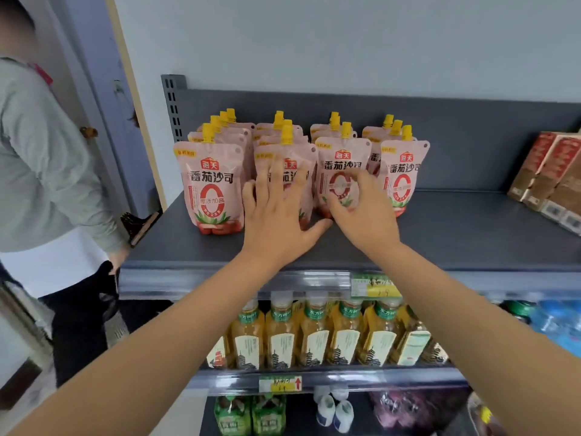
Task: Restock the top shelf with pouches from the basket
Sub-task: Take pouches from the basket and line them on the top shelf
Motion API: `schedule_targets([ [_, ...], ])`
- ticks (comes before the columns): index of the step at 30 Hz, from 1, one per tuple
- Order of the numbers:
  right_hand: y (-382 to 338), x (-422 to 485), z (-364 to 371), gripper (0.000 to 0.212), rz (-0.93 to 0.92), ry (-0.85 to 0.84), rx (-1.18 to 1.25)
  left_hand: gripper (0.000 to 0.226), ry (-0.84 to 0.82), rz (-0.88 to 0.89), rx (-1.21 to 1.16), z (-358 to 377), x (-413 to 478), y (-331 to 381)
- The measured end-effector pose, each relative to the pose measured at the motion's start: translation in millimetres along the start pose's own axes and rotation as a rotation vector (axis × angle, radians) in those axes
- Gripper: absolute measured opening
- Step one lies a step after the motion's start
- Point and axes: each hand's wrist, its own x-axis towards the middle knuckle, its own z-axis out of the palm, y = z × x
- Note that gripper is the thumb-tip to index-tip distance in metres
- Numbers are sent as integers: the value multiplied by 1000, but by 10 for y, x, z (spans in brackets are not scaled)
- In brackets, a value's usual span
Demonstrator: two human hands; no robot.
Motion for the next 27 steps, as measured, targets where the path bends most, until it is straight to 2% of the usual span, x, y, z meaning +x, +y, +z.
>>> schedule_targets([
  [2, 108, -123, -259, 52, -20, 82, -167, 95, -10, 61, -39, -21, 11, 200],
  [5, 311, -410, -768, 56, 21, 204, -377, 95, 4, 242, -91, 17, -37, 588],
  [8, 559, -805, -1313, 55, 133, 278, -560, 94, -19, 406, -154, 129, -151, 1039],
  [11, 814, -1256, -1816, 56, 298, 272, -687, 89, -50, 535, -247, 254, -365, 1526],
  [16, 1310, -2009, -2349, 60, 573, 190, -816, 88, -175, 678, -331, 562, -856, 2301],
  [22, 2162, -2817, -2575, 55, 865, -25, -758, 95, -506, 807, -260, 1206, -1457, 3010],
  [27, 3003, -3234, -2662, 63, 1061, -304, -628, 92, -808, 777, -154, 1734, -1934, 3513],
])
